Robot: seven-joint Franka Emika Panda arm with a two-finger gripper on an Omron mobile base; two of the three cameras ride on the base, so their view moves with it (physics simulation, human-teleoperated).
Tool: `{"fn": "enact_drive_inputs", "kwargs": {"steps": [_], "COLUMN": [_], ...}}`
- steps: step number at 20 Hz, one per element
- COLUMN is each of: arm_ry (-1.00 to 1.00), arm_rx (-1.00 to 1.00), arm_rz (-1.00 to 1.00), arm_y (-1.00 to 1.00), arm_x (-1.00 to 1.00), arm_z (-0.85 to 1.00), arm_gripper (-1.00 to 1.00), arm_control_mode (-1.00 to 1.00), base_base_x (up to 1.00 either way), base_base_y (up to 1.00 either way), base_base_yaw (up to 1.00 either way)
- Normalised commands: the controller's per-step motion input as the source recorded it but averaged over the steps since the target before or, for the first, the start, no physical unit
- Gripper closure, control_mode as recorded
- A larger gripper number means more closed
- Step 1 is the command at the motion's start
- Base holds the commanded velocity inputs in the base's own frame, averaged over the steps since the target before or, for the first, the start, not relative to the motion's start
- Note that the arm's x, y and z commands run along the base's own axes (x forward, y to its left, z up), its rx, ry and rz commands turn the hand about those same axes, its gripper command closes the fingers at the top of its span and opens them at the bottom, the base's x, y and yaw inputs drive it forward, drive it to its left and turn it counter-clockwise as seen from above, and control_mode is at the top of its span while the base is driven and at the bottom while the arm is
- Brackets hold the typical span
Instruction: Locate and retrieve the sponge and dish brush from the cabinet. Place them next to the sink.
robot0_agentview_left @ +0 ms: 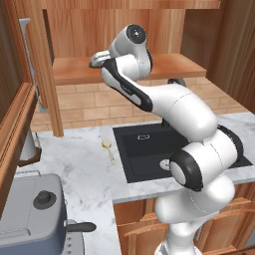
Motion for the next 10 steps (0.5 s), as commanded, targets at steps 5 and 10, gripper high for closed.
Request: {"fn": "enact_drive_inputs", "kwargs": {"steps": [5, 10], "arm_ry": [0.00, 0.00], "arm_rx": [0.00, 0.00], "arm_rz": [0.00, 0.00], "arm_y": [0.00, 0.01], "arm_x": [0.21, 0.28], "arm_z": [-0.04, -0.02], "arm_gripper": [-1.00, -1.00], "arm_control_mode": [-1.00, -1.00], "base_base_x": [0.00, 0.00], "base_base_y": [0.00, 0.00], "base_base_yaw": [0.00, 0.00]}}
